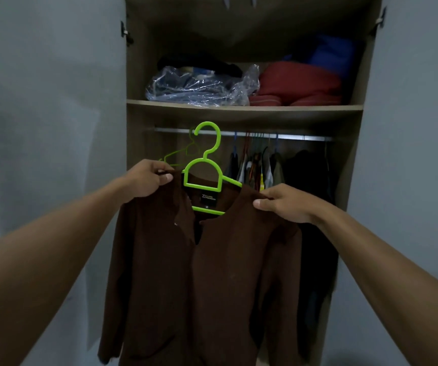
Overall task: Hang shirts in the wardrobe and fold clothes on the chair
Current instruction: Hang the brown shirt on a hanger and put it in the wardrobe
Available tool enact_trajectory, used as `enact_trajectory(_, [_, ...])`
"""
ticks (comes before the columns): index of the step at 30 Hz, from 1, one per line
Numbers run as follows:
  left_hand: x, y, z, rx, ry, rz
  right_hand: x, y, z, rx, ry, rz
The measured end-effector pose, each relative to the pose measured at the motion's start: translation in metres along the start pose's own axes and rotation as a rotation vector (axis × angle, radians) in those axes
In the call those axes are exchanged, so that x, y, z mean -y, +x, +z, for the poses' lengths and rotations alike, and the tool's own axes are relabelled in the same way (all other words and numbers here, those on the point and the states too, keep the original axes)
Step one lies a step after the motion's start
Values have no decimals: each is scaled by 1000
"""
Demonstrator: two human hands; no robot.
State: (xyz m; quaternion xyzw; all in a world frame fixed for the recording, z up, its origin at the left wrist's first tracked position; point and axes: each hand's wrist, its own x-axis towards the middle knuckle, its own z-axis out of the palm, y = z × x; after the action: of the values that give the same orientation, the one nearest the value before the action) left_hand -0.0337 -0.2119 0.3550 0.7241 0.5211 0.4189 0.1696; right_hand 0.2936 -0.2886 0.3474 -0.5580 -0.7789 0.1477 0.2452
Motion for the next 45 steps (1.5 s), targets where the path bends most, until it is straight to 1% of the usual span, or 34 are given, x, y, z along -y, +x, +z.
enact_trajectory(3, [11, 33, 4, 11, -26, 11, -4, 20, 1, 59, 67, 54])
enact_trajectory(4, [16, 47, 7, 15, -32, 19, -5, 31, 1, 54, 77, 59])
enact_trajectory(7, [33, 94, 17, 22, -18, 75, -5, 58, 4, -18, 71, 60])
enact_trajectory(10, [49, 146, 24, 18, 153, 37, -5, 90, 9, -127, 48, 51])
enact_trajectory(11, [53, 161, 27, 21, 170, 33, -4, 100, 12, -155, 46, 53])
enact_trajectory(13, [58, 193, 35, 32, 124, 61, -4, 125, 16, -210, 59, 44])
enact_trajectory(17, [73, 242, 56, 42, 91, 62, -5, 161, 21, -293, 109, 66])
enact_trajectory(21, [75, 268, 73, 36, -93, -5, 2, 187, 37, -358, 94, 111])
enact_trajectory(26, [51, 254, 83, 148, -71, -207, 6, 215, 55, -416, 53, 133])
enact_trajectory(28, [42, 248, 86, 270, -157, -259, 8, 227, 63, -454, 27, 127])
enact_trajectory(30, [38, 249, 91, 358, -312, -244, 10, 239, 67, -481, 11, 114])
enact_trajectory(32, [39, 258, 92, 364, -377, -195, 12, 250, 68, -474, 34, 104])
enact_trajectory(34, [41, 268, 90, 341, -441, -147, 14, 259, 66, -415, 102, 76])
enact_trajectory(37, [43, 278, 85, 325, -561, -129, 16, 272, 64, -320, 196, 37])
enact_trajectory(41, [40, 296, 85, 310, -599, -158, 24, 295, 60, -227, 241, 34])
enact_trajectory(45, [35, 326, 85, 336, -546, -174, 25, 326, 52, -195, 345, 34])
